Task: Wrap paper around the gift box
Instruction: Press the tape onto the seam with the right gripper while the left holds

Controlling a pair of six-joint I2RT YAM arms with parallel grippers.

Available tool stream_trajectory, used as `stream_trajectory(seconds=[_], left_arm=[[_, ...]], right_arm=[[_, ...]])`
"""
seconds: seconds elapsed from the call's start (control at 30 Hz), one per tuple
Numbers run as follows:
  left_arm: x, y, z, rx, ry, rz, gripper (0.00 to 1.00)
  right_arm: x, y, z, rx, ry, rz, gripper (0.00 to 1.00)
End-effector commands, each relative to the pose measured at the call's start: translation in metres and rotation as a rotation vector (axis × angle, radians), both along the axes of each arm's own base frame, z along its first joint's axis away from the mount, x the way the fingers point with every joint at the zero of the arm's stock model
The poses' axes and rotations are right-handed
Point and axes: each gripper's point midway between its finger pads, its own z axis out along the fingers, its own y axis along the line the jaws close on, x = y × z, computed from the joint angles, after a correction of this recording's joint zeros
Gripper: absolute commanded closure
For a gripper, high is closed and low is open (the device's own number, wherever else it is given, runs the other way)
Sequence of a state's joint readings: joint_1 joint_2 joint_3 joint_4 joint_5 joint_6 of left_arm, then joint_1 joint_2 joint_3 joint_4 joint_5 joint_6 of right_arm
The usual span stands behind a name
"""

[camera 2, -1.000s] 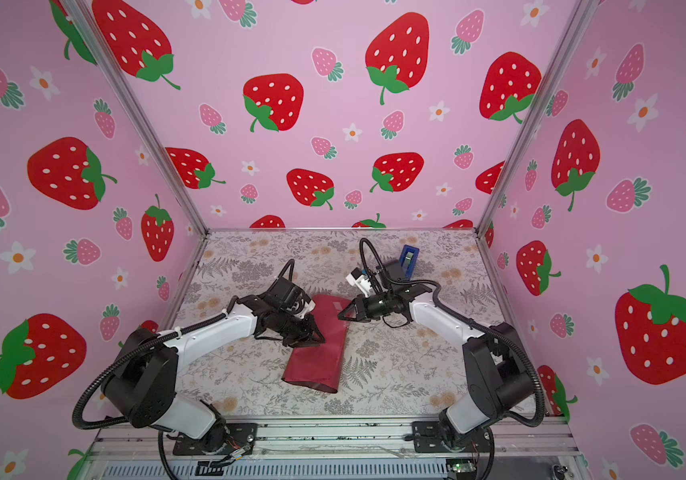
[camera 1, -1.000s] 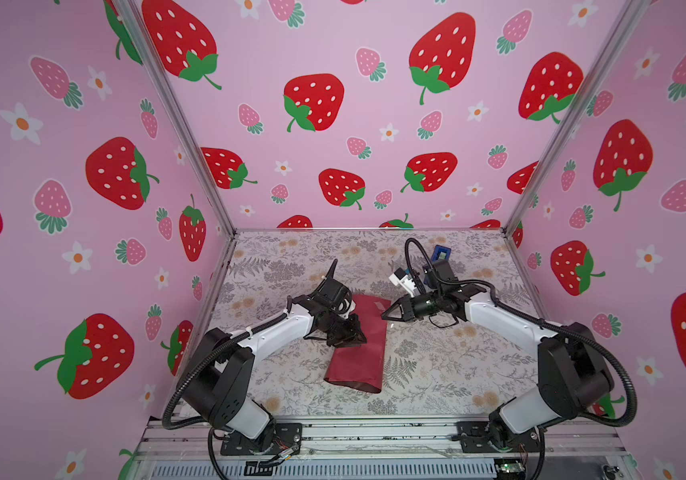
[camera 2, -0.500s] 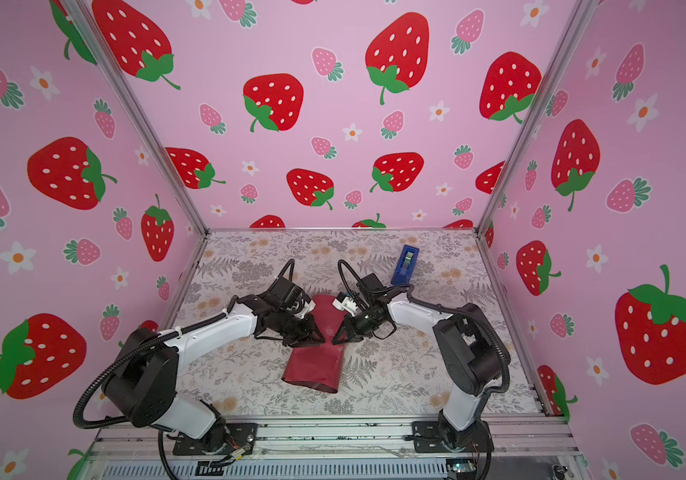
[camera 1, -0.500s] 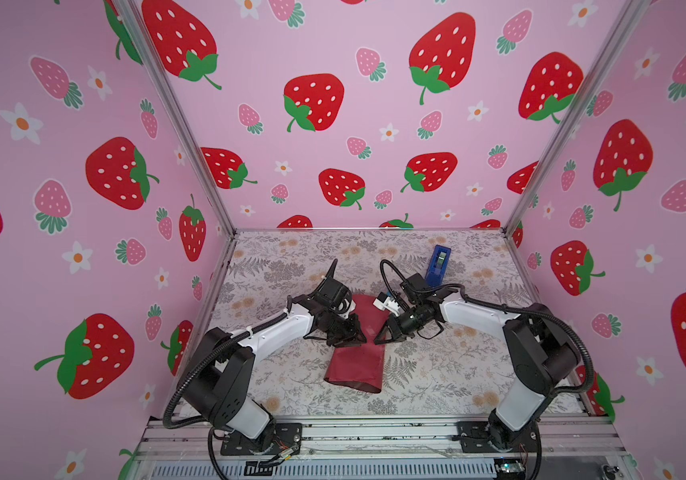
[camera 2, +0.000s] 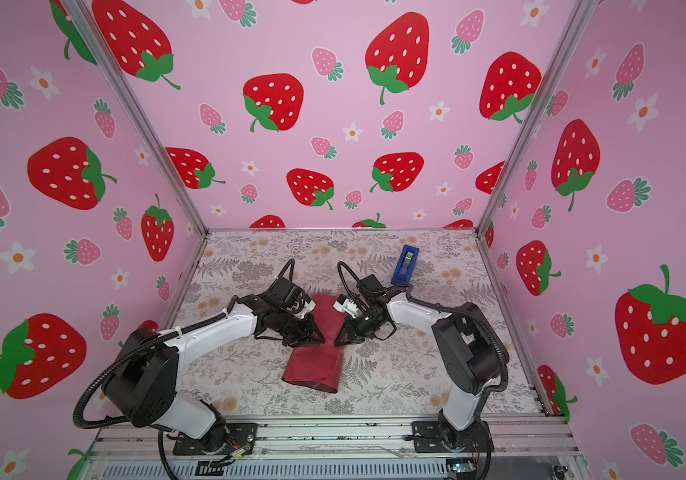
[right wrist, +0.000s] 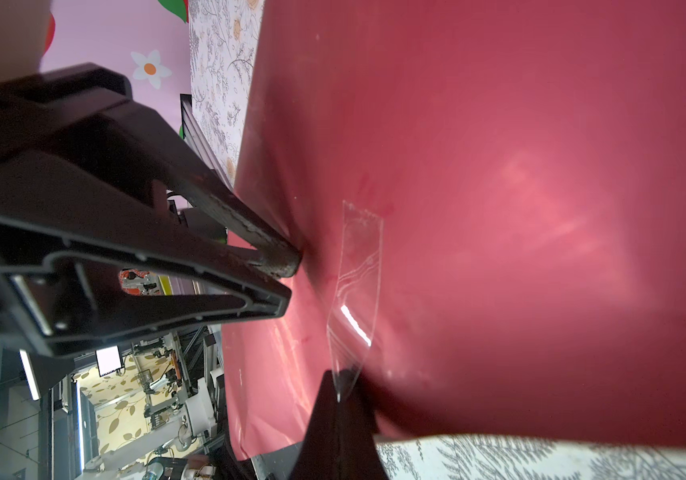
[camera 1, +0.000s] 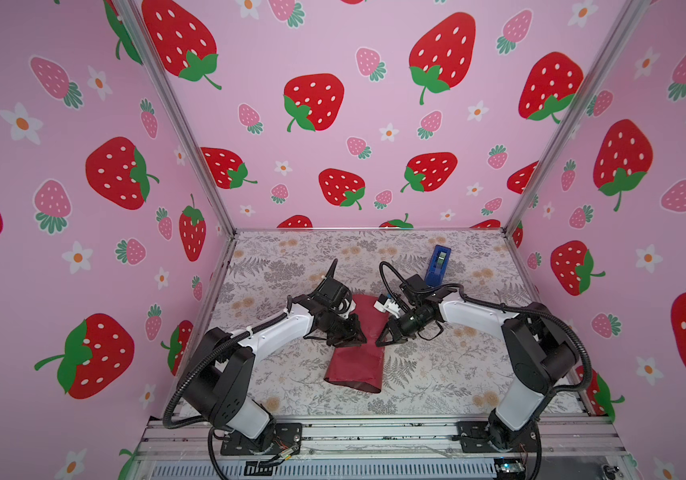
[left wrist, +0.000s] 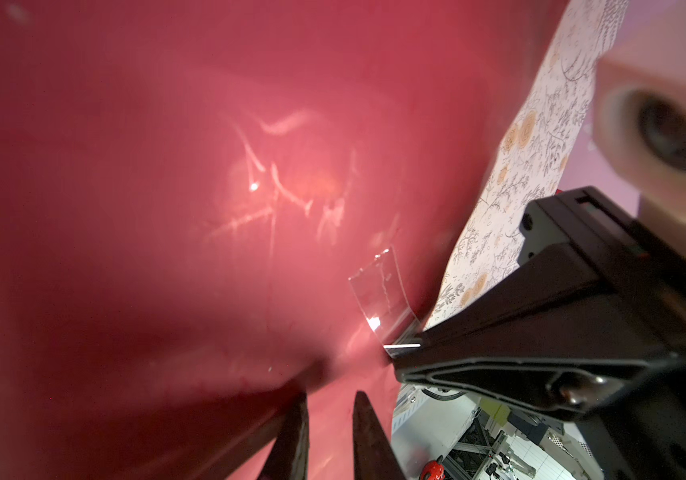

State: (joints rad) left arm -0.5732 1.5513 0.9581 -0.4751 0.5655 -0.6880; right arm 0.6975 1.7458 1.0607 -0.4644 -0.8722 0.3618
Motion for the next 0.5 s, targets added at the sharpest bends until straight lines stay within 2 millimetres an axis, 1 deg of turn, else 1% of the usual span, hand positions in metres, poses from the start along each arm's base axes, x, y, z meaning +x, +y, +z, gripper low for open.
stream_trajectory(seconds=[0.0,0.2,0.27,0.33,0.47], left_arm=[[-0.021,0.038,-0.055,0.237,0.104,0.03,0.77],[-0.018,0.036,-0.05,0.229,0.096,0.03,0.77],[-0.014,0.032,-0.044,0.215,0.081,0.037,0.77],[-0.007,0.024,-0.029,0.169,0.052,0.049,0.77],[0.01,0.003,0.007,0.041,-0.01,0.077,0.8]], right_arm=[[0.0,-0.012,-0.013,-0.076,-0.011,0.001,1.0],[-0.002,-0.015,-0.023,-0.11,-0.002,0.006,1.0],[-0.003,-0.016,-0.025,-0.116,0.004,0.009,1.0],[-0.004,-0.017,-0.026,-0.119,0.006,0.009,1.0],[-0.004,-0.018,-0.028,-0.124,0.007,0.006,1.0]])
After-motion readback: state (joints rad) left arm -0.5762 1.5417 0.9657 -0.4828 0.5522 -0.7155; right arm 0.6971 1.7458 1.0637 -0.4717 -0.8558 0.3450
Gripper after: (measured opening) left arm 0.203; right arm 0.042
